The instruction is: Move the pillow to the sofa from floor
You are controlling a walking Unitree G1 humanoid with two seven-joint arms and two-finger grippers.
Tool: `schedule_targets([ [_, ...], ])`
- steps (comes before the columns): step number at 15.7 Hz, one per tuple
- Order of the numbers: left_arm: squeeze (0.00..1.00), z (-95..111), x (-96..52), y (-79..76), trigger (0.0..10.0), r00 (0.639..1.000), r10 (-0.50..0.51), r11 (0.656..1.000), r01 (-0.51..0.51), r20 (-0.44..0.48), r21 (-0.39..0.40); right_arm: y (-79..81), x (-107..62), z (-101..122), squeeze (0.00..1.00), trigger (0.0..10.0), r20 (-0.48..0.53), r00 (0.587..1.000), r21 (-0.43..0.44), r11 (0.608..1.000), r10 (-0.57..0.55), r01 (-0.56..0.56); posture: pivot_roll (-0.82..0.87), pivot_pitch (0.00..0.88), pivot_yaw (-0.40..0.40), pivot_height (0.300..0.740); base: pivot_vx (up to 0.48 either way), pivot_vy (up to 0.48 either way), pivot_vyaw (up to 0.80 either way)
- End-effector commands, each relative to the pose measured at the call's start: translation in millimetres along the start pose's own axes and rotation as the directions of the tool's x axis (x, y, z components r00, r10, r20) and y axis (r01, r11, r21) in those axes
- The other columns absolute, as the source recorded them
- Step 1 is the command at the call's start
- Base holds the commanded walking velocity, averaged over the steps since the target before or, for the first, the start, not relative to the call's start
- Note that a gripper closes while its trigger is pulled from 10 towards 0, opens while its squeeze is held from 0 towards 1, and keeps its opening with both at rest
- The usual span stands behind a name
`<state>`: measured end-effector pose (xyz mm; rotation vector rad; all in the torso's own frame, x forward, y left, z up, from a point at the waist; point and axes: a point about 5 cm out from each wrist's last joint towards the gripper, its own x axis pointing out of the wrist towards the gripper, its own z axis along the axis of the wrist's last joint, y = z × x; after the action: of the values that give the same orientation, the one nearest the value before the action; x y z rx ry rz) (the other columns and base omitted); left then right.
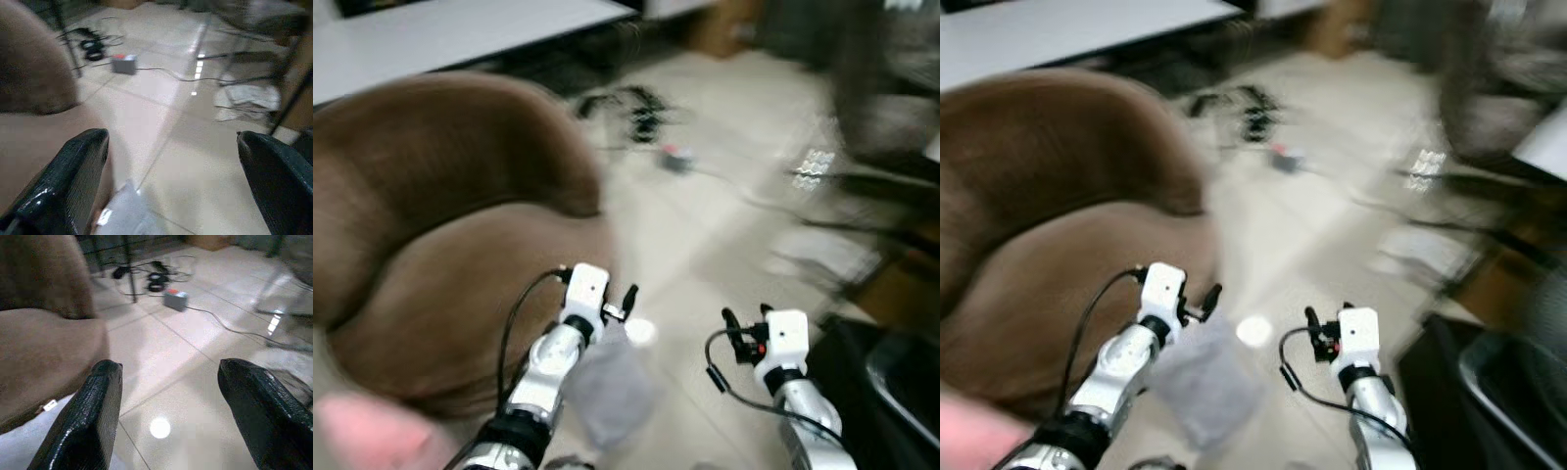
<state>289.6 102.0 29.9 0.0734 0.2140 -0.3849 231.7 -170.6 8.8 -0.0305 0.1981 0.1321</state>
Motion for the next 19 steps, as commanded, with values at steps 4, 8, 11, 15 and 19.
schedule_targets([
  [4,0.00,0.9,-2.1,4.0,10.0,1.000,0.022,1.000,-0.022,-0.001,0.014,7.6,3.5,-2.5,0.00,10.0,-0.042,0.999,0.008,1.000,0.027,-0.026,0.00,0.026,0.038,0.740,0.000,0.000,-0.19],
  [8,0.00,0.3,-2.6,6.9,10.0,0.999,0.036,0.999,-0.036,-0.006,0.020,10.8,3.6,-1.1,0.00,10.0,-0.035,0.998,-0.024,0.999,0.047,-0.048,0.00,0.032,0.035,0.740,0.000,0.000,-0.14],
  [11,0.00,-1.7,-3.2,3.9,10.0,0.999,0.034,0.999,-0.034,-0.018,0.027,8.7,2.9,-2.1,0.00,10.0,-0.051,0.997,-0.015,0.999,0.050,-0.051,0.00,0.038,0.032,0.740,0.000,0.000,0.00],
  [15,0.00,-5.5,-3.9,1.4,10.0,0.999,0.023,0.999,-0.022,-0.046,0.040,12.4,0.8,-4.1,0.00,10.0,-0.058,0.996,-0.001,0.997,0.071,-0.071,0.00,0.042,0.032,0.740,0.000,0.000,0.00],
  [19,0.00,-5.6,-3.1,3.8,10.0,0.997,0.049,0.998,-0.046,-0.056,0.051,13.7,1.2,-3.8,0.00,10.0,-0.059,0.995,-0.004,0.996,0.084,-0.084,0.00,0.042,0.031,0.740,0.000,0.000,0.00],
])
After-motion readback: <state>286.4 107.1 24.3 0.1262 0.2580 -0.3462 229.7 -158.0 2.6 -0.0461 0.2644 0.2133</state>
